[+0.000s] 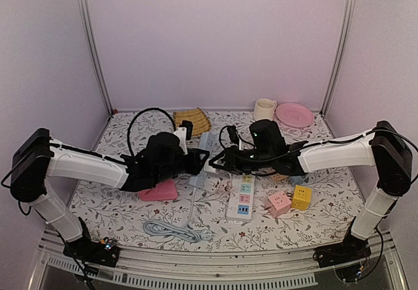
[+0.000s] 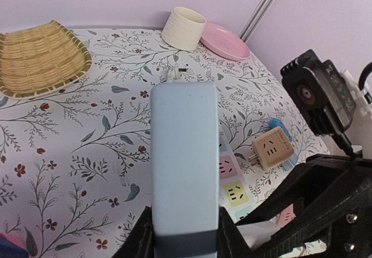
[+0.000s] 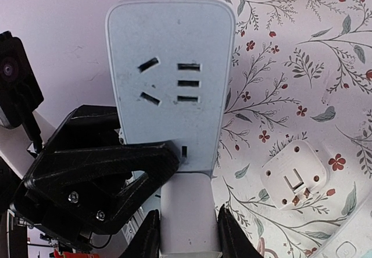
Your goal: Pull the plug off the socket
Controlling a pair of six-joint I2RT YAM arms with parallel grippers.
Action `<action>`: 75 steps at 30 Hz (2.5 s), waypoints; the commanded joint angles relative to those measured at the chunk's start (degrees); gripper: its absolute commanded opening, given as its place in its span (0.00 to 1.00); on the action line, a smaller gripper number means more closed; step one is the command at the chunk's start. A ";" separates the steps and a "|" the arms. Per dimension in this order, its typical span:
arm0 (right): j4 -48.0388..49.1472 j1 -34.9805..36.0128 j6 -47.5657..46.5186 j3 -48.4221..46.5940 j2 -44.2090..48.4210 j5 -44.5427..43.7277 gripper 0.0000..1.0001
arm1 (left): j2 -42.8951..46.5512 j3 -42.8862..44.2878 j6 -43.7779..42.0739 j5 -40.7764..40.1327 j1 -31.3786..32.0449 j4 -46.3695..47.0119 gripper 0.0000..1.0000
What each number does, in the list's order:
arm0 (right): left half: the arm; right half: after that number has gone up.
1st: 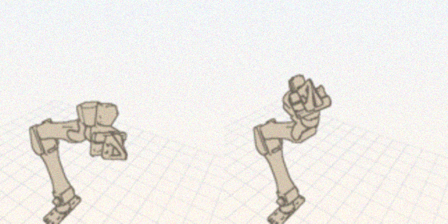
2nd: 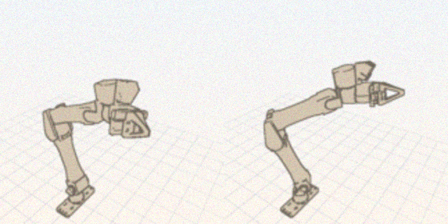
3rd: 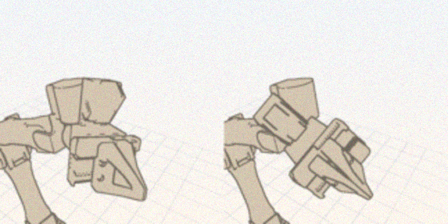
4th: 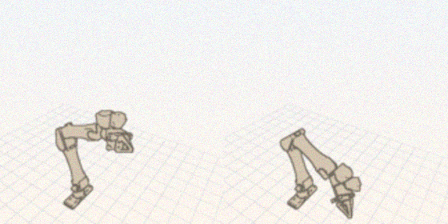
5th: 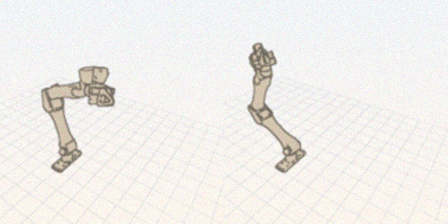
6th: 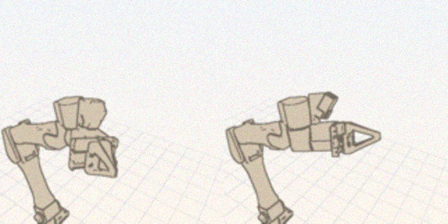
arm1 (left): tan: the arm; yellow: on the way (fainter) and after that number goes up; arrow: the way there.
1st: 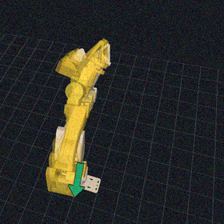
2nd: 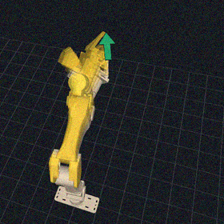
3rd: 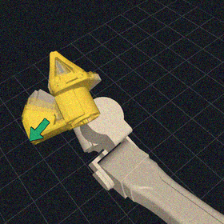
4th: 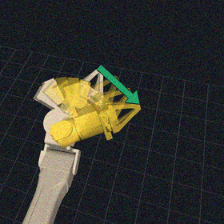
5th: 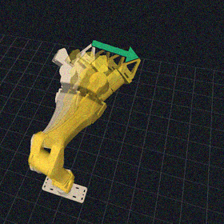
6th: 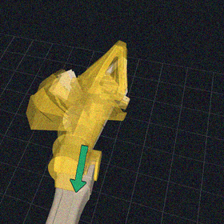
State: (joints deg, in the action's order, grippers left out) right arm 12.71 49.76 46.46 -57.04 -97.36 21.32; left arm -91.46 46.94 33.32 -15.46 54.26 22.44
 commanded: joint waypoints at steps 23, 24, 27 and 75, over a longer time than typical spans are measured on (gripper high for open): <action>-1.97 -3.97 -2.65 2.11 3.39 10.40 0.04 | -2.19 -0.70 -3.33 -11.27 -7.71 -14.48 0.00; -1.53 -3.98 -2.64 2.12 3.10 11.11 0.04 | -2.19 -0.71 -3.43 -11.31 -7.70 -14.38 0.00; -0.83 -3.54 -1.76 1.89 2.58 11.09 0.04 | -2.54 -0.27 -3.51 -11.49 -7.70 -14.19 0.00; -14.21 6.66 -8.50 -5.85 -7.86 -6.20 0.59 | -9.06 11.42 -3.12 0.91 -7.60 -18.89 0.45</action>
State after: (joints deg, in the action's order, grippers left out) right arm 1.50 55.99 39.68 -61.39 -107.70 18.02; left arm -103.02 56.73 31.05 -14.92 46.39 3.84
